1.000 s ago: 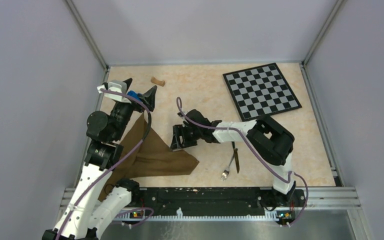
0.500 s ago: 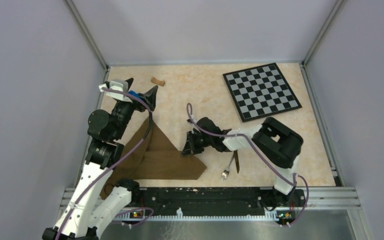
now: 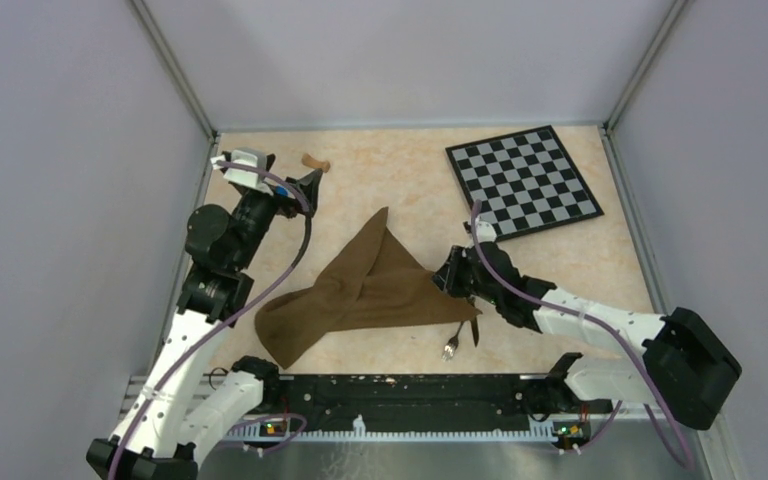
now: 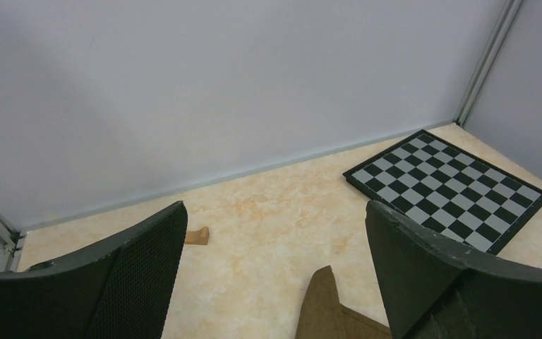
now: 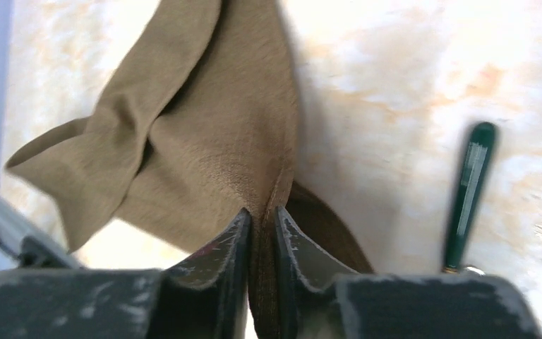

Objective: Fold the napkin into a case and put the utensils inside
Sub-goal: Pick up the crumpled napkin from the center of the board.

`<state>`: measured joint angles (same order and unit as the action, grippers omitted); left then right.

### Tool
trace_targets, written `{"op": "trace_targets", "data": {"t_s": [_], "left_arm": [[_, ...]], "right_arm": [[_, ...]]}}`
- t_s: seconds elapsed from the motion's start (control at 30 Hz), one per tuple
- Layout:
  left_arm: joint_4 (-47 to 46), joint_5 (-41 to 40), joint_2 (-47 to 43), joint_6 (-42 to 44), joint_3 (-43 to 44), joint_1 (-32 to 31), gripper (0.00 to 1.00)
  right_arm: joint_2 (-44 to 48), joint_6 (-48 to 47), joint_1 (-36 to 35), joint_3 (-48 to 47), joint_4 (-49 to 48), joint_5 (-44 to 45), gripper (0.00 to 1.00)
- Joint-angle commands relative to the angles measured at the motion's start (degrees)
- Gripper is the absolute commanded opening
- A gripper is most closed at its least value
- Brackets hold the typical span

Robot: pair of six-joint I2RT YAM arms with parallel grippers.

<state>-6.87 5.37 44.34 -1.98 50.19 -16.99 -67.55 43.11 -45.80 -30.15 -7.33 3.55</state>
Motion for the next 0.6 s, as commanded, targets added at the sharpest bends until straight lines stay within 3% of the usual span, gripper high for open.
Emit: {"op": "trace_targets", "data": {"t_s": [0.0, 0.03, 0.13, 0.17, 0.33, 0.57], "left_arm": [[0.88, 0.7, 3.17, -1.41, 3.54, -0.14, 1.0], [1.18, 0.83, 3.83, -1.61, 3.8, -0.14, 1.0], [1.56, 1.55, 5.21, -2.11, 4.24, -0.14, 1.0], [1.72, 1.66, 5.56, -2.21, 4.36, -0.14, 1.0], [2.11, 1.8, 6.05, -2.31, 4.64, -0.14, 1.0], [2.13, 2.32, 6.17, -2.31, 4.65, -0.13, 1.0]], "right_arm": [[2.28, -5.09, 0.36, -1.63, 5.75, 11.25, 0.24], [2.14, -6.81, 0.89, -2.71, 6.14, 11.68, 0.34], [-0.29, -11.1, 2.65, -7.33, 6.29, 10.2, 0.77], [-1.6, -12.14, 2.77, -9.35, 5.98, 9.71, 0.83], [-13.55, -8.99, 4.09, -20.38, 5.24, 6.99, 0.88], [-31.27, -0.84, 6.96, -33.85, -0.1, -2.43, 0.77]]}}
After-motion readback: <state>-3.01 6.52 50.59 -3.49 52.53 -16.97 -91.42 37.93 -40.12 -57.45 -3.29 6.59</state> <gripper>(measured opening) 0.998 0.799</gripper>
